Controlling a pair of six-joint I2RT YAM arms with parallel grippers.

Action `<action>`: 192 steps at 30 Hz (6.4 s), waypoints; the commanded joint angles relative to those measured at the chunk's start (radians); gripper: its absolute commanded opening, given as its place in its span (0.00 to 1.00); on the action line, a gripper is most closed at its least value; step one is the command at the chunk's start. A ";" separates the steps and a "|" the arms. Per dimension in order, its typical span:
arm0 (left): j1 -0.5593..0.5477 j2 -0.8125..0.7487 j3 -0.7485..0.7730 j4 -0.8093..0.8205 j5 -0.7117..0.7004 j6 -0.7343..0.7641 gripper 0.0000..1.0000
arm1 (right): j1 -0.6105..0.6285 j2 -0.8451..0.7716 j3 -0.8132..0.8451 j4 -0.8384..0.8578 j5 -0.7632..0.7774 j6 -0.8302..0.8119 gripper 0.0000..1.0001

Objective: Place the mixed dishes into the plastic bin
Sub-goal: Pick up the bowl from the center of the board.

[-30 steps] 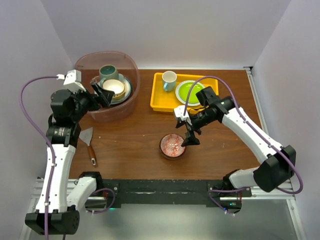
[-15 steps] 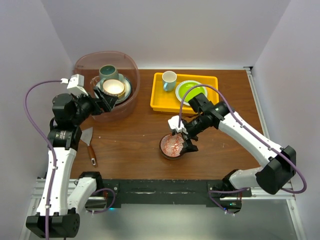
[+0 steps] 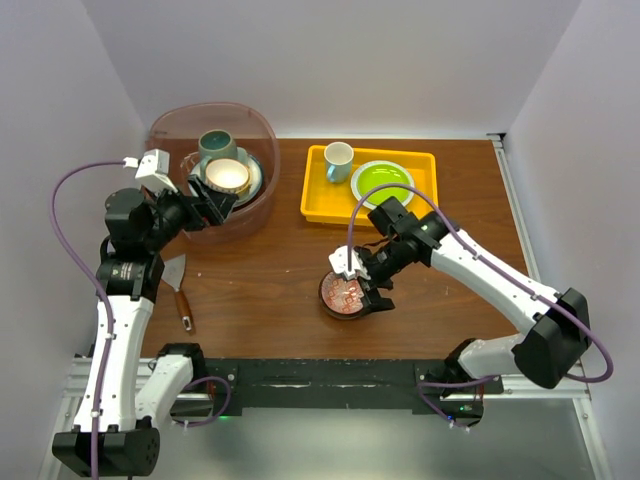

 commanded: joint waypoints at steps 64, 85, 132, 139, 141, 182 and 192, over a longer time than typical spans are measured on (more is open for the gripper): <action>0.005 -0.040 -0.063 0.039 0.021 0.005 1.00 | 0.071 0.200 -0.193 0.696 0.684 0.418 0.71; 0.005 -0.037 -0.063 0.042 0.026 0.005 1.00 | 0.071 0.082 -0.158 0.655 0.775 0.410 0.32; -0.233 0.095 -0.077 0.078 0.142 -0.015 1.00 | -0.122 0.073 0.095 0.381 0.157 0.668 0.00; -0.323 0.139 -0.071 0.088 0.096 -0.030 1.00 | -0.150 0.065 0.075 0.405 0.131 0.706 0.00; -0.349 0.154 -0.072 0.095 0.075 -0.035 1.00 | -0.157 0.066 0.070 0.411 0.125 0.717 0.00; -0.650 0.369 -0.071 0.235 -0.059 -0.092 1.00 | -0.266 0.077 0.007 0.543 0.072 0.933 0.00; -0.690 0.401 -0.068 0.252 -0.069 -0.101 1.00 | -0.285 0.076 -0.003 0.559 0.063 0.953 0.00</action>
